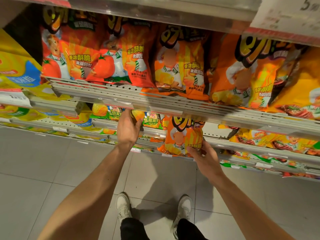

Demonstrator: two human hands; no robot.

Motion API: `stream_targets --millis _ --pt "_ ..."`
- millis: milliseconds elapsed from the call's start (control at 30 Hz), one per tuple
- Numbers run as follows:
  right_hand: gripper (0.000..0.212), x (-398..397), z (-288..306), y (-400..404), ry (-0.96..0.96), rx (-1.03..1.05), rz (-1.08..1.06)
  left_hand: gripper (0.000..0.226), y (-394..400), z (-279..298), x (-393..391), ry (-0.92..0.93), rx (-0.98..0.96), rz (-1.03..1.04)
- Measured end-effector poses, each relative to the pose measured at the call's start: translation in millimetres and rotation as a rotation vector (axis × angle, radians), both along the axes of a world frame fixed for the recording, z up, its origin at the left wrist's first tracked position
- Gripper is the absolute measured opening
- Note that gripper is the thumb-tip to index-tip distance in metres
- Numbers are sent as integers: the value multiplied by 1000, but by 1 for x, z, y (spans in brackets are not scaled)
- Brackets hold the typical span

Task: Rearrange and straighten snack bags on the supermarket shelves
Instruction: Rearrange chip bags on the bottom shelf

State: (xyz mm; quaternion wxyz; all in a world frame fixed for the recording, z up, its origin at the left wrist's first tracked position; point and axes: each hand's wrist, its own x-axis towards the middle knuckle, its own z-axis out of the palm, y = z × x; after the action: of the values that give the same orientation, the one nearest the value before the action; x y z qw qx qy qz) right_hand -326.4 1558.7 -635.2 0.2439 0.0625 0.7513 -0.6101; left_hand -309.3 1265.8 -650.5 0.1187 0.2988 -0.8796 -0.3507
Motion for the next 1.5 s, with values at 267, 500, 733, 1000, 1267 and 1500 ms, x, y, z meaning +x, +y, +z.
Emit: stream_targets --millis 267,500,733,1000,1267,1500 --pt "38 -3 -2 3 13 7 11 69 -2 1 5 -201 9 -121" --pt "41 -10 4 5 104 128 76 62 18 24 27 -36 50 -16" --pt "24 -23 17 37 156 120 53 48 75 39 31 -50 37 -249" --pt "36 -42 16 87 217 96 -33 68 115 19 -5 -255 -281 -582" --pt "40 -64 -6 86 250 148 -73 73 116 3 -15 -375 -269 -576" --pt "31 -83 -20 66 372 256 -74 73 113 9 -13 -370 -265 -596"
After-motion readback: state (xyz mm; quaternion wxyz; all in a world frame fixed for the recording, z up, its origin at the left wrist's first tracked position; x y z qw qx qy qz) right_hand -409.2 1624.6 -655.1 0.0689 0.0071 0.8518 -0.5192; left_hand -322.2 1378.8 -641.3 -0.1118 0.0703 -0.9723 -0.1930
